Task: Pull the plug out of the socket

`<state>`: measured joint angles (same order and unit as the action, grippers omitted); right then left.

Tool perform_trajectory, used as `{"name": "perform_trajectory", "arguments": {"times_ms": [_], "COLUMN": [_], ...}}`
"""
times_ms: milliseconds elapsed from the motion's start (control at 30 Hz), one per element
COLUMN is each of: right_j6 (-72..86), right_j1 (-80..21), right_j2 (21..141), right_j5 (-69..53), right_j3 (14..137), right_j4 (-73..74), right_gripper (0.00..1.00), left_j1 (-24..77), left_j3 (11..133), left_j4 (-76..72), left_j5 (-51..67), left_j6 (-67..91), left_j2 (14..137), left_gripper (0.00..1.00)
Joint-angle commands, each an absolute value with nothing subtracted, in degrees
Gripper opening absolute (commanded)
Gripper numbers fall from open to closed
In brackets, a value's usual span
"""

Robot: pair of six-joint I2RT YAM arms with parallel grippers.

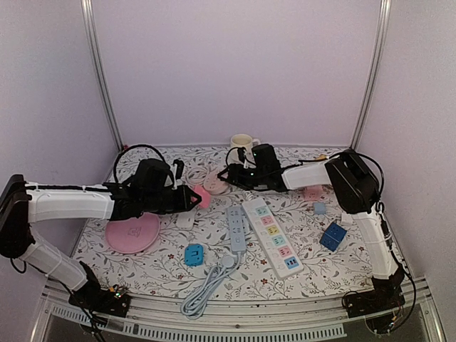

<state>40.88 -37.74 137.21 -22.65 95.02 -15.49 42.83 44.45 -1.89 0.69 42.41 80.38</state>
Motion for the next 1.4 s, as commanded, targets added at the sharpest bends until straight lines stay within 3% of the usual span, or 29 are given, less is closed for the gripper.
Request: {"name": "perform_trajectory", "arguments": {"times_ms": [0, 167, 300, 800, 1033, 1167, 1367], "right_j6": [36.4, 33.1, 31.1, 29.0, 30.2, 30.6, 31.2], "right_j1": [-37.2, -37.2, -37.2, -36.3, -36.3, -36.2, -36.2], "right_j2": [133.5, 126.5, 119.1, 81.3, 69.5, 64.8, 60.7], "right_j5": [-20.4, -16.1, -12.7, -1.1, 0.8, 2.7, 4.0], "right_j3": [96.9, 94.2, 88.4, 53.7, 44.4, 41.0, 39.2], "right_j4": [-11.2, -7.4, -6.6, -4.9, -1.7, 0.0, 2.5], "right_gripper": [0.74, 0.92, 0.99, 0.99, 0.99, 0.99, 0.99], "left_j1": [41.7, 41.5, 41.6, 47.6, 49.9, 51.2, 52.2], "left_j3": [47.6, 51.7, 56.0, 73.9, 77.7, 78.3, 78.7], "left_j4": [-0.4, 3.2, 7.6, 25.3, 29.6, 30.3, 30.3], "left_j5": [-0.9, -3.2, -7.3, -23.5, -26.5, -27.0, -26.6], "left_j6": [40.0, 36.8, 34.1, 27.7, 27.9, 28.1, 28.5], "left_j2": [82.4, 86.9, 91.5, 109.4, 114.7, 115.6, 115.9], "left_gripper": [0.00, 0.00, 0.00, 0.14, 0.20, 0.31, 0.55]}}
